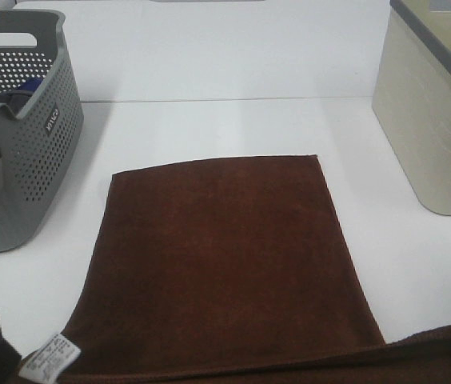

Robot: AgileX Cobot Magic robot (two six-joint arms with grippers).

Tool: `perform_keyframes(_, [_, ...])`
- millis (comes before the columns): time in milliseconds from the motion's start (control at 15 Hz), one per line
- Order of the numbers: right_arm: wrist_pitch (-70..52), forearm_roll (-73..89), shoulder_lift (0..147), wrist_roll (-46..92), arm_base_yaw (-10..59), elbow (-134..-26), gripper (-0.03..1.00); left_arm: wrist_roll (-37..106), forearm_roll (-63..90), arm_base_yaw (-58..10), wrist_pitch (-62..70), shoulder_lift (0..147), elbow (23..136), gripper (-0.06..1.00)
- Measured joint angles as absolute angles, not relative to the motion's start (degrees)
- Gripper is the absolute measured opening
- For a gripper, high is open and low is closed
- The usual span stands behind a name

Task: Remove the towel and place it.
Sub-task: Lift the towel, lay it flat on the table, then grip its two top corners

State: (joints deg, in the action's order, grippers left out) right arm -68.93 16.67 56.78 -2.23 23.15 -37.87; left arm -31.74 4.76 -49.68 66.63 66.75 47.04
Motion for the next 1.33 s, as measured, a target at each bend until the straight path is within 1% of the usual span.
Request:
perform_keyframes(67, [-68.98, 16.56, 56.78, -2.23, 22.86, -37.87, 0.28, -31.74, 4.35, -49.68, 67.15, 66.75, 46.87, 0.25])
perform_keyframes(133, [-69.21, 16.56, 56.78, -2.23, 22.86, -37.87, 0.52, -31.74, 4.58, -49.68, 67.15, 66.75, 46.87, 0.42])
perform_keyframes(200, [-69.44, 16.56, 56.78, -2.23, 22.86, -37.87, 0.65, -31.74, 4.76, -49.68, 67.15, 66.75, 46.87, 0.58])
perform_keyframes(267, [-69.44, 16.56, 56.78, -2.23, 22.86, -37.87, 0.72, -31.74, 4.76, -49.68, 67.15, 66.75, 46.87, 0.66])
perform_keyframes(333, [-69.44, 16.56, 56.78, -2.23, 22.86, -37.87, 0.75, -31.74, 4.76, -49.68, 67.15, 66.75, 46.87, 0.69])
perform_keyframes(667, [-69.50, 16.04, 56.78, -2.23, 22.86, -37.87, 0.77, -31.74, 4.53, -49.68, 66.06, 66.75, 46.87, 0.71])
perform_keyframes(800, [-69.56, 15.18, 56.78, -2.23, 22.86, -38.50, 0.75, -31.80, 3.21, -49.68, 62.91, 66.75, 46.81, 0.71])
perform_keyframes(933, [-68.35, 13.41, 57.01, -2.23, 22.86, -40.97, 0.71, -33.80, -0.57, -49.68, 56.89, 66.75, 46.70, 0.71])
perform_keyframes(1133, [-62.51, 9.57, 60.50, -2.23, 22.86, -45.72, 0.61, -35.47, -2.92, -45.09, 47.38, 66.75, 46.70, 0.68])
perform_keyframes(1200, [-60.33, 7.91, 62.91, -2.29, 22.86, -47.50, 0.57, -35.47, -3.21, -42.34, 44.58, 66.75, 46.70, 0.67])
perform_keyframes(1333, [-56.89, 5.84, 68.12, -2.75, 22.86, -52.08, 0.54, -34.21, -3.38, -36.96, 39.59, 66.75, 46.70, 0.66])
